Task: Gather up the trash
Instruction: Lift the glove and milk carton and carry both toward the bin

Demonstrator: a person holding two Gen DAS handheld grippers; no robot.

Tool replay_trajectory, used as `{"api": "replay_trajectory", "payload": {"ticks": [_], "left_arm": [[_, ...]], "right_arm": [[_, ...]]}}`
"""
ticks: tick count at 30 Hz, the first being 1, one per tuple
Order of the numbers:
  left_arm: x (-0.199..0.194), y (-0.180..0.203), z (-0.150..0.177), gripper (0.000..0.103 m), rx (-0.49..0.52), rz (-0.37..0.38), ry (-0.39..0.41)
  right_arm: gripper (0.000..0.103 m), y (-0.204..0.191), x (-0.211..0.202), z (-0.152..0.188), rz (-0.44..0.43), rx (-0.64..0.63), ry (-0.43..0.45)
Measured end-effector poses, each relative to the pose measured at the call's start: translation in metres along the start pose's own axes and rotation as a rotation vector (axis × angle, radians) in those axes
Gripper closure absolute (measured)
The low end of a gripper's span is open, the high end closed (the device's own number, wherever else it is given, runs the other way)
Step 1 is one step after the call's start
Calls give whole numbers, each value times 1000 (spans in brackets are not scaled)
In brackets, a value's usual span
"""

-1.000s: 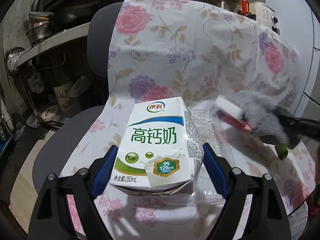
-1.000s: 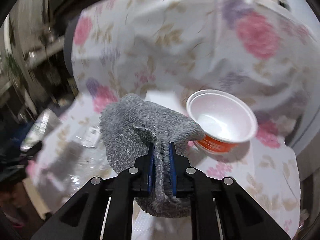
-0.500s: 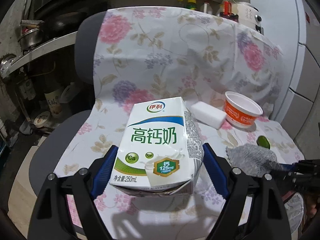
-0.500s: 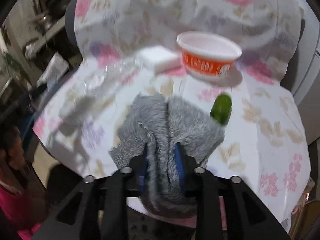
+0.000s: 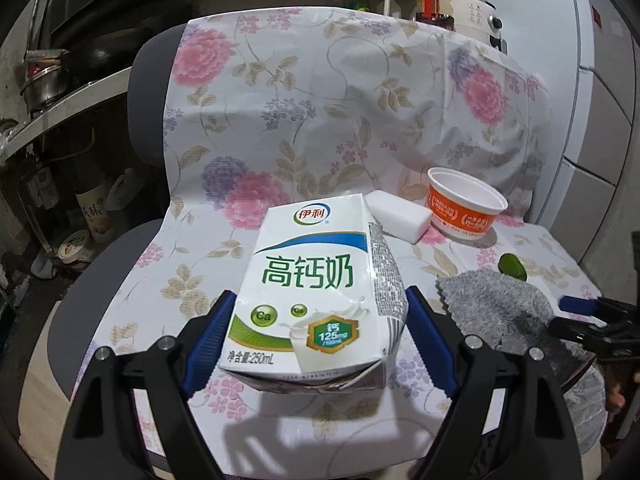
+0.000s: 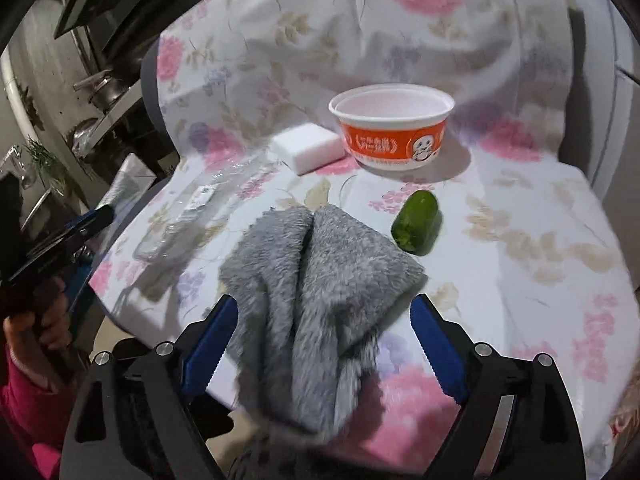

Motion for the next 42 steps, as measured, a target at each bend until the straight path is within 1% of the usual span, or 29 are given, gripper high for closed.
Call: {"api": "replay_trajectory", "payload": {"ticks": [2, 4, 5, 6, 7, 8, 9, 10, 11, 14, 15, 17, 19, 21, 23, 25, 28, 31, 34, 38, 42], "left_arm": [[0, 0, 0, 22, 4, -4, -1], [1, 1, 1, 22, 8, -11, -1], [1, 1, 1, 22, 7, -13, -3], [2, 1, 1, 22, 4, -10, -8], [3, 1, 2, 22, 2, -7, -11], [3, 2, 2, 22, 2, -6, -14], [4, 4, 3, 22, 4, -1, -17], [4, 5, 2, 22, 4, 4, -19], [3, 6, 3, 22, 6, 11, -18], [-4, 15, 2, 22, 12, 61, -4], [-8, 21, 1, 22, 15, 100, 5], [-16, 34, 1, 22, 24, 170, 24], [-26, 53, 1, 22, 29, 258, 39], [-33, 71, 2, 22, 40, 312, 44], [-42, 95, 4, 22, 76, 340, 55], [-49, 114, 9, 22, 114, 347, 70], [-64, 147, 20, 22, 182, 349, 111], [-74, 174, 30, 22, 233, 384, 132], [-81, 198, 39, 22, 278, 434, 131], [-90, 230, 49, 22, 348, 500, 125], [-101, 270, 61, 22, 413, 569, 136]], "right_arm": [[15, -6, 12, -2, 33, -32, -16], [16, -22, 25, -3, 56, -103, -53], [18, -35, 32, -3, 90, -165, -78], [33, -43, 36, -2, 118, -213, -93], [45, -49, 40, -2, 132, -245, -105], [68, -51, 42, -1, 142, -254, -116], [83, -52, 42, -1, 156, -248, -117], [84, -50, 38, -3, 158, -239, -96], [87, -50, 28, -5, 159, -223, -47], [89, -46, -3, -10, 164, -194, 49], [89, -46, -21, -12, 173, -184, 94], [89, -46, -43, -13, 183, -166, 142], [89, -45, -72, -11, 196, -139, 198], [89, -44, -99, -5, 214, -118, 239], [89, -42, -121, 3, 247, -97, 270], [88, -36, -147, 15, 297, -61, 302], [88, -26, -174, 33, 385, -14, 332], [88, -14, -197, 56, 470, 28, 345], [88, 1, -216, 78, 550, 74, 335], [88, 21, -240, 108, 628, 148, 317], [87, 40, -261, 135, 680, 220, 317]]}}
Point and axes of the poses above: each gripper's, at about its wrist camera, not at the fingertips, and x roughly the way its jaws point, y to its right, z to its underside, the point moved 1 cm from there along x, roughly the way its jaws point, and after that the axes turned 8 degrees about -z, right-handed, at the moved point
